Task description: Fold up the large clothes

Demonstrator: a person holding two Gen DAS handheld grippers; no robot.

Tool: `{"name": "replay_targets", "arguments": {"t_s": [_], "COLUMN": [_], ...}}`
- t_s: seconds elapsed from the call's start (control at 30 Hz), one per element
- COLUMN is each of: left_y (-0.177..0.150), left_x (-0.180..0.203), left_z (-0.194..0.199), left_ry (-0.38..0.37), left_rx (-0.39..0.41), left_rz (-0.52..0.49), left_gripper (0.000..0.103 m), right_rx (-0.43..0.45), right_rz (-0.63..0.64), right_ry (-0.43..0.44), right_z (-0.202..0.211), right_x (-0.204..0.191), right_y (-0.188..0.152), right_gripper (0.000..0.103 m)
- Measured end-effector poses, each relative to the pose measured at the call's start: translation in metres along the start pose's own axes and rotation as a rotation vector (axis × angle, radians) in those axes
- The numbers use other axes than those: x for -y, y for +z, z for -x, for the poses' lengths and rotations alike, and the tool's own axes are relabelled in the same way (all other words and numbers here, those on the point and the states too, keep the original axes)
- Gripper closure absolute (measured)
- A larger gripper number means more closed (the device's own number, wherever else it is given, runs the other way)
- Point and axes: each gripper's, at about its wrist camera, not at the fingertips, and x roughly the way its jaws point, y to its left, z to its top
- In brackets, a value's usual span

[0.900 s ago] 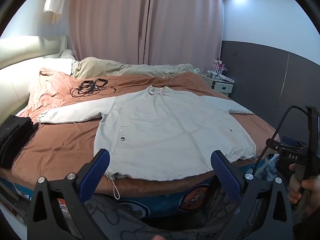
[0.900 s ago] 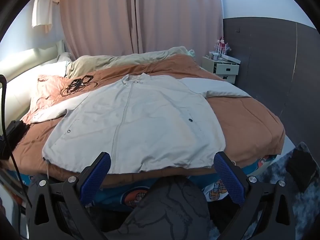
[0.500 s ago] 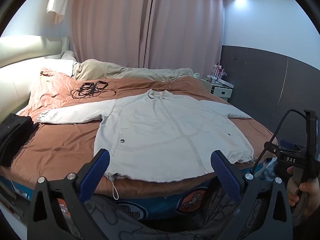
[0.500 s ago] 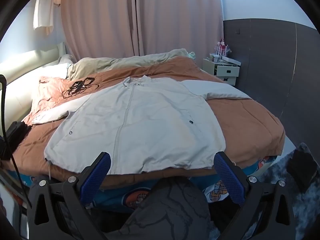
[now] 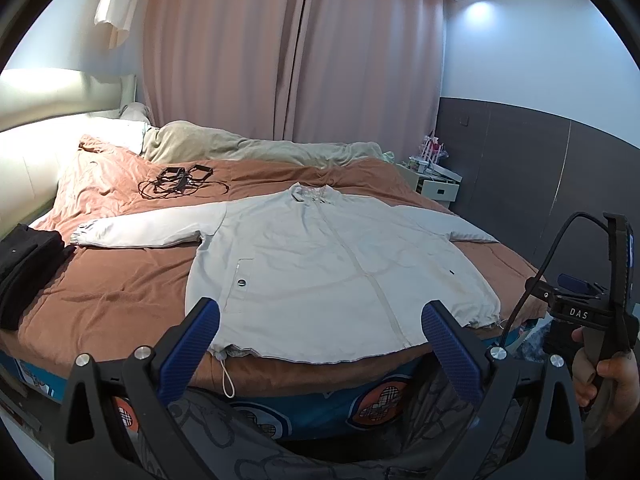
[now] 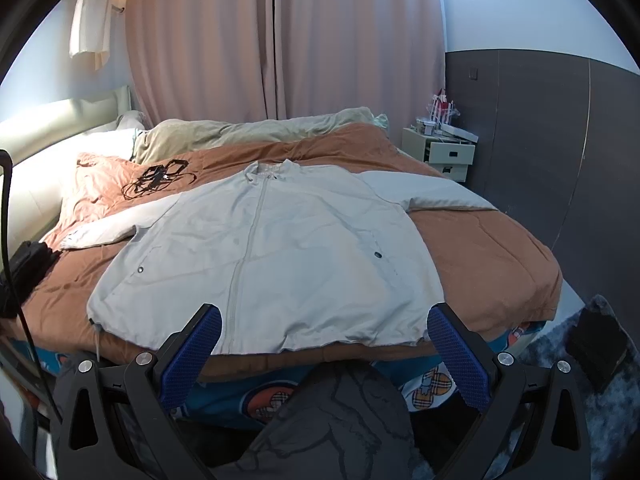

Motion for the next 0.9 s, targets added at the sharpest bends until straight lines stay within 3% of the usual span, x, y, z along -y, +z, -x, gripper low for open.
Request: {"name": "replay_targets", "arguments": {"t_s": [0.9], "left_y": [-0.009], "left_x": [-0.011], "left_z": [0.004], "left_ry": [0.012], "left_rx": [0.006], "left_rz": [0.016], "left_gripper": [0.0], "right_rx": [0.024], "right_rz": [0.024], "right_ry": [0.0], "right_z": [0.006], "right_x": [-0.01], "right_y": [-0.002], "right_gripper": [0.0]}}
